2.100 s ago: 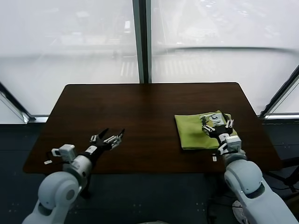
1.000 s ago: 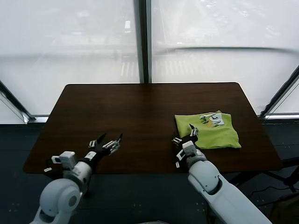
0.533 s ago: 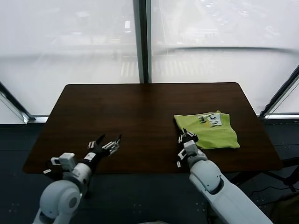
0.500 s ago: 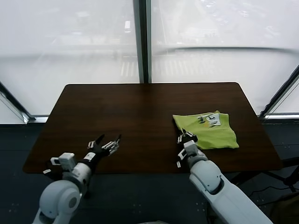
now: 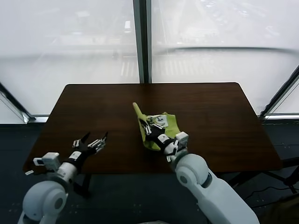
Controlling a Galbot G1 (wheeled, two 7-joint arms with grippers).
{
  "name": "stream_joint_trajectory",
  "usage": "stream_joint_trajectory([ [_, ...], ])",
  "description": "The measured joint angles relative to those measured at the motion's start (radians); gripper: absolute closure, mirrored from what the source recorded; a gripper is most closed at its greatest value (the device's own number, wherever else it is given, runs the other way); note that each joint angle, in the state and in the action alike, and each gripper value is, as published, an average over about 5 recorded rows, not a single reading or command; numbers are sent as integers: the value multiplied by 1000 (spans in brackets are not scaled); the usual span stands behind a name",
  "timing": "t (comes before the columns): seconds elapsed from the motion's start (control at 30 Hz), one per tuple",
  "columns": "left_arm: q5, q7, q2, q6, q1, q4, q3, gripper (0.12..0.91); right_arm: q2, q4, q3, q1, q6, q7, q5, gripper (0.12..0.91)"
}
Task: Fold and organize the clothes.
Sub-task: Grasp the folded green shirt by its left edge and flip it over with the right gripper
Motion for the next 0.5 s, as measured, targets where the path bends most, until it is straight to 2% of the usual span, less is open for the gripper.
stream_joint_trajectory([
  [0.13, -1, 0, 1, 0, 17, -15, -31, 123, 33, 19, 29, 25, 21, -16, 143, 849],
  [0.27, -2, 0, -3, 1, 16, -20, -39, 123, 18, 35, 106, 17, 11, -13, 269, 849],
  [0.37, -2, -1, -12, 1, 4, -16, -32, 123, -23, 26, 193, -8, -28, 6, 294, 849],
  [0.5, -4, -1, -24, 1, -16, -1, -15, 123, -99, -16, 317, -58, -78, 50, 260, 849],
])
